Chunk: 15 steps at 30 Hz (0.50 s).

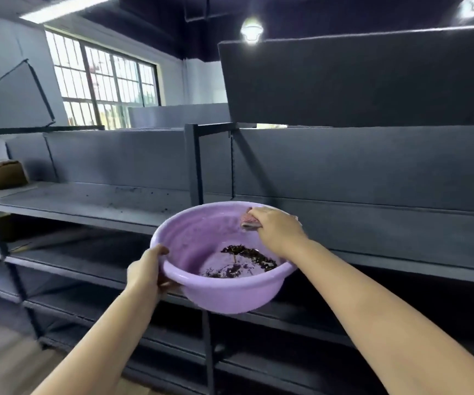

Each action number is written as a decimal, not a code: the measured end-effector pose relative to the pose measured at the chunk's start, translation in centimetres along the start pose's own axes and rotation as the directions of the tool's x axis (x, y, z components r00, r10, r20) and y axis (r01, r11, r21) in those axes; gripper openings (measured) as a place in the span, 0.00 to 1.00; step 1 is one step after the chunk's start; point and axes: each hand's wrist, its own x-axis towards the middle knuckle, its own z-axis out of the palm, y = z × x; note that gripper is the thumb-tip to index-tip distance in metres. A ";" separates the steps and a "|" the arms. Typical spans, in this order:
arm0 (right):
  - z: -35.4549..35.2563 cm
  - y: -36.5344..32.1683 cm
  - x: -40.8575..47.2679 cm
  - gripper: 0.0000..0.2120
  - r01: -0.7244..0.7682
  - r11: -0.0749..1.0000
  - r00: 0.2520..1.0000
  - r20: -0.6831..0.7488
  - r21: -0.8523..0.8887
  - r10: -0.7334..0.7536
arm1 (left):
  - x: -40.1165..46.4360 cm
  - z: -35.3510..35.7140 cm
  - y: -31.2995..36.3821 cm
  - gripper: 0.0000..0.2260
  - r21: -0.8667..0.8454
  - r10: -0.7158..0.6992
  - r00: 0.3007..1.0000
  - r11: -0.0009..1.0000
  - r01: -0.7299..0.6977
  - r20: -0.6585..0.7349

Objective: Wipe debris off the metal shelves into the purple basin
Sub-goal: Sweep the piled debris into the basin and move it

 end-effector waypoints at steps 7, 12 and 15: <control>-1.8 7.4 -2.0 0.19 -0.184 0.983 0.982 -0.036 -0.023 0.183 | 0.3 8.7 -2.5 0.04 -0.018 -0.074 0.988 0.997 0.077 0.133; -2.7 11.4 0.1 0.19 -0.208 0.978 0.977 -0.056 -0.030 0.207 | 2.5 13.8 -2.4 0.06 -0.004 -0.050 0.986 0.999 0.051 0.160; -3.3 13.6 2.5 0.19 -0.214 0.977 0.973 -0.091 -0.022 0.211 | 4.5 16.9 -1.5 0.06 -0.008 -0.028 0.988 1.000 0.030 0.149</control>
